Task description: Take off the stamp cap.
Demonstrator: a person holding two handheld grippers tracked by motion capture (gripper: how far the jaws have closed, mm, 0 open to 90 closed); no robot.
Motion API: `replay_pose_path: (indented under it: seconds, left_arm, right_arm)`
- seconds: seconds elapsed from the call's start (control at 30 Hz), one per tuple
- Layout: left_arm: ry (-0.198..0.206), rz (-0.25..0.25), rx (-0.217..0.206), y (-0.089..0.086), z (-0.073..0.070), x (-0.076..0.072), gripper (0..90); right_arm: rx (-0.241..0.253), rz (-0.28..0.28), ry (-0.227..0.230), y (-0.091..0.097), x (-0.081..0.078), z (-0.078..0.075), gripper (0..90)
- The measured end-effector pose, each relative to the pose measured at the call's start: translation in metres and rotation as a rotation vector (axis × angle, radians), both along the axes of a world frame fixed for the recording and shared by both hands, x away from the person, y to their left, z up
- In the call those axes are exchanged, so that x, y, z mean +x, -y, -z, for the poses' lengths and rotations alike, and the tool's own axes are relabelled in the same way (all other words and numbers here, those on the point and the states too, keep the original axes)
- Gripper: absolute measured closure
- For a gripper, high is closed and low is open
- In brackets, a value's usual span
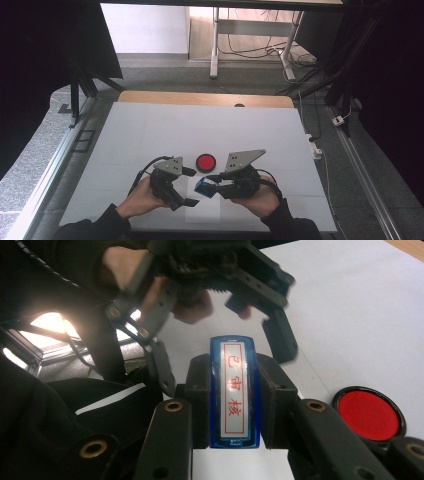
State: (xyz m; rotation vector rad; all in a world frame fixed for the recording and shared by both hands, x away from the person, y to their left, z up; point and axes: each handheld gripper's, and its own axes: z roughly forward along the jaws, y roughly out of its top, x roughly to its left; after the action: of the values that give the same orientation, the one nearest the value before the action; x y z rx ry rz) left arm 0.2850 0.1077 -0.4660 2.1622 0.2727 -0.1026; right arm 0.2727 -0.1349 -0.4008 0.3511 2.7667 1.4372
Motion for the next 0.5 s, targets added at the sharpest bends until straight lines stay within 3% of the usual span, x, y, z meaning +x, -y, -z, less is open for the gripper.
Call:
replay_pose_path:
  seconds: [0.03, 0.1, 0.13, 0.27, 0.5]
  left_arm:
    - [0.003, 0.022, -0.002, 0.0015, 0.0006, 0.0008, 13.5]
    - [0.01, 0.043, -0.006, 0.0036, 0.0015, 0.0016, 16.6]
    - [0.005, 0.066, -0.011, 0.0036, 0.0018, 0.0026, 27.7]
    - [0.001, 0.116, -0.032, 0.0031, 0.0026, 0.0029, 42.4]
    - [-0.002, 0.165, -0.062, 0.0012, 0.0025, 0.0018, 53.5]
  right_arm:
    - [0.002, -0.013, -0.002, -0.0007, -0.0004, 0.0, 71.3]
    - [0.003, -0.015, -0.005, -0.001, -0.001, -0.0001, 71.3]
    - [0.0, -0.021, -0.003, -0.0014, -0.0015, -0.0001, 71.3]
    - [0.001, -0.037, -0.009, -0.0017, -0.002, 0.0, 71.3]
    - [0.012, -0.052, -0.019, -0.0025, -0.0027, 0.0, 71.3]
